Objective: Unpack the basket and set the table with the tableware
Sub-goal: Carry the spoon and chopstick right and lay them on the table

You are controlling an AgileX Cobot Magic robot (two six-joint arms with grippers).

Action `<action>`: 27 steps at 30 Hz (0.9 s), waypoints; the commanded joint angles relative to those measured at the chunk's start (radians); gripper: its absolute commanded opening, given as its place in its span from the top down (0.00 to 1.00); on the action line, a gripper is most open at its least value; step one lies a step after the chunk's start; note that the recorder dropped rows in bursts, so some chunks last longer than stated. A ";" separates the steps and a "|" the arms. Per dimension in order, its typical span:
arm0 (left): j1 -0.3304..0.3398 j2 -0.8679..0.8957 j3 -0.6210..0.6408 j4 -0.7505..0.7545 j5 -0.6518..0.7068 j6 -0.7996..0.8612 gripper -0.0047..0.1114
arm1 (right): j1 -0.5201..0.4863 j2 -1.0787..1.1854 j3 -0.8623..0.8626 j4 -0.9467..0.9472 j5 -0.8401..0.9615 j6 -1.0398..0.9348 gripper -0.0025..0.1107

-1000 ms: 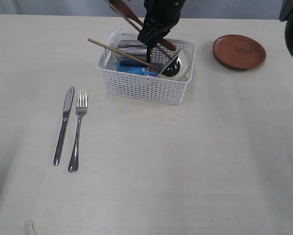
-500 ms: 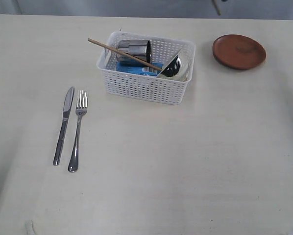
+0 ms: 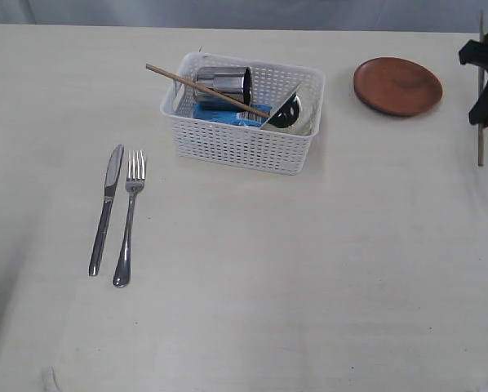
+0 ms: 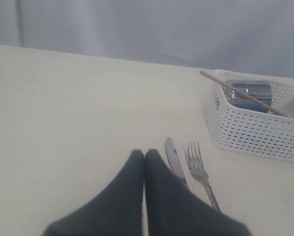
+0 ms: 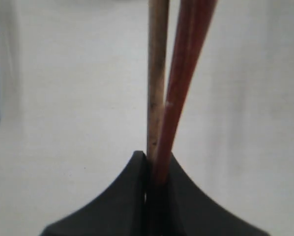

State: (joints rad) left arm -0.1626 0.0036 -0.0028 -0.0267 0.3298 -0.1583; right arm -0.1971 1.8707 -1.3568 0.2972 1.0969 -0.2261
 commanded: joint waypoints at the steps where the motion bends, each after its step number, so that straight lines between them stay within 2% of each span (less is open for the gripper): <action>1: 0.001 -0.004 0.003 -0.004 -0.011 0.001 0.96 | -0.018 -0.016 0.128 0.033 -0.085 0.002 0.98; 6: 0.001 -0.004 0.003 -0.004 -0.011 0.001 0.96 | -0.018 -0.016 0.246 0.033 -0.166 -0.021 0.98; 14: 0.001 -0.004 0.003 -0.004 -0.011 0.001 0.96 | -0.018 -0.016 0.230 0.129 -0.181 -0.118 0.98; 19: 0.001 -0.004 0.003 -0.004 -0.011 0.001 0.96 | -0.022 0.032 0.230 -0.110 -0.177 0.104 0.98; 27: 0.001 -0.004 0.003 -0.004 -0.011 0.001 0.96 | -0.022 0.116 0.230 -0.130 -0.208 0.137 0.97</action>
State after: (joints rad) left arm -0.1626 0.0036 -0.0028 -0.0267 0.3298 -0.1583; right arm -0.2139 1.9728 -1.1235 0.1822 0.9042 -0.0972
